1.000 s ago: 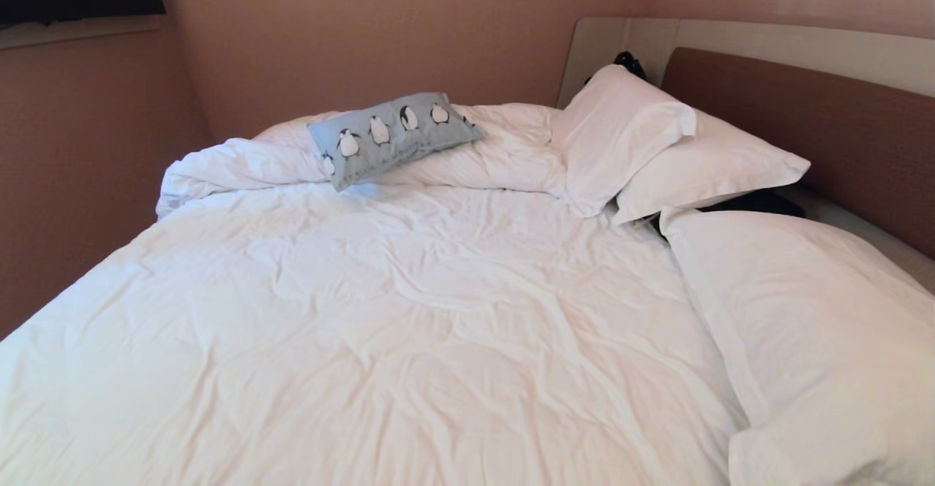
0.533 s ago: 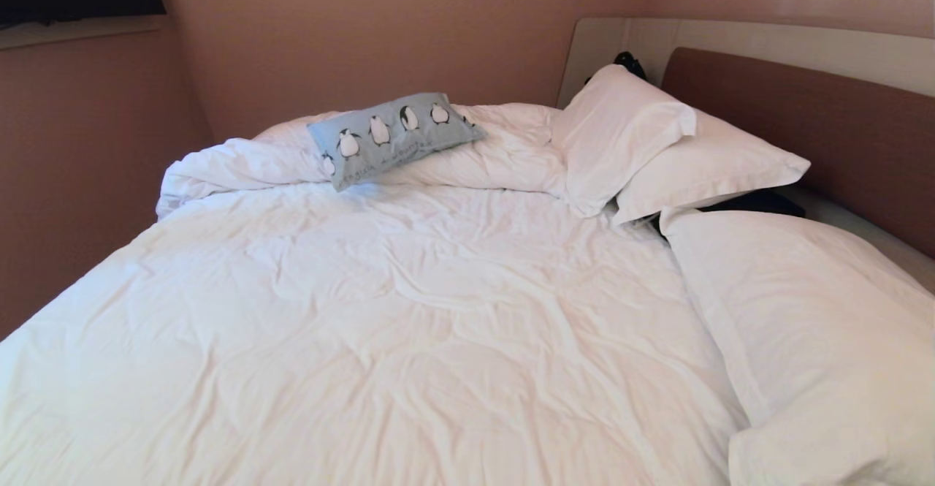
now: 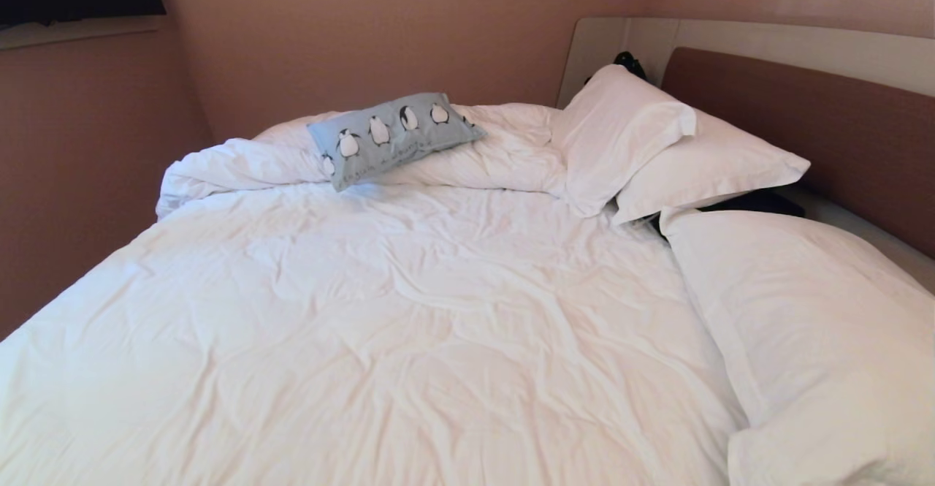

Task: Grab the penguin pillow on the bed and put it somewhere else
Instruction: Place the pillow at the bedside

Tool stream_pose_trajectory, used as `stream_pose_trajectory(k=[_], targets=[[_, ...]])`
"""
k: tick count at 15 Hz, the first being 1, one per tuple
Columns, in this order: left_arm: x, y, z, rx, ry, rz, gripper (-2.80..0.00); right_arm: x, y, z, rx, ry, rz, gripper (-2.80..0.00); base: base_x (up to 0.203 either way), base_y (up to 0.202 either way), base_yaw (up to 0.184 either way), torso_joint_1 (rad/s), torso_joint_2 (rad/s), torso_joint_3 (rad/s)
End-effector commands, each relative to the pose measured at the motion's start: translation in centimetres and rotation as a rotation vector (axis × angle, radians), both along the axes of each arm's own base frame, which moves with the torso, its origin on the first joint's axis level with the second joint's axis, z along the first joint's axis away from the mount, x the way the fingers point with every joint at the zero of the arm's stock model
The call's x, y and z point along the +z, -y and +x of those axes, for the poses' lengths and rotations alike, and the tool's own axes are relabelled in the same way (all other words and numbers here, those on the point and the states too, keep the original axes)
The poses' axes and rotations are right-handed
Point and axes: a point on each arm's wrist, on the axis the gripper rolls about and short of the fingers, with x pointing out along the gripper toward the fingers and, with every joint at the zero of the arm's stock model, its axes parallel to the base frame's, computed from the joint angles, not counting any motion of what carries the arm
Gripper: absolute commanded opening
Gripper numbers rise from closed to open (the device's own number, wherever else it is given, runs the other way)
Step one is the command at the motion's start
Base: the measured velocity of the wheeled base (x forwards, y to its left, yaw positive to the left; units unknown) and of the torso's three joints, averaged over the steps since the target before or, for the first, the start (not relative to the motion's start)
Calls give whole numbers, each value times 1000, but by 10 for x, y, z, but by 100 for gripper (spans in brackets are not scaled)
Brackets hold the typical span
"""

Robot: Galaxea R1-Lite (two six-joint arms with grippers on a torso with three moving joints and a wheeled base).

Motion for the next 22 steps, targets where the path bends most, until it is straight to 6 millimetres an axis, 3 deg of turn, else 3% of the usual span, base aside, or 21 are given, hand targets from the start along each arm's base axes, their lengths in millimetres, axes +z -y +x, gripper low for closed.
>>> stream_pose_trajectory(k=[1,2,3,10,13,18,22], targets=[[0,0,0,1,-1,-2,-280,-13,-12,6,30,-39,152,0,0,0,0,0,0,0],[0,0,0,1,-1,-1,-280,-15,-14,9,38,-42,167,0,0,0,0,0,0,0],[0,0,0,1,-1,-1,-280,-15,-16,11,45,-46,183,-280,0,0,0,0,0,0],[0,0,0,1,0,-1,-280,-4,-15,9,37,-15,202,-280,0,0,0,0,0,0],[0,0,0,1,-1,-1,-280,17,-8,6,16,17,245,-280,0,0,0,0,0,0],[0,0,0,1,-1,-1,-280,70,25,-13,-51,44,233,-280,0,0,0,0,0,0],[0,0,0,1,0,-1,-280,73,35,-35,-126,96,254,-280,0,0,0,0,0,0]])
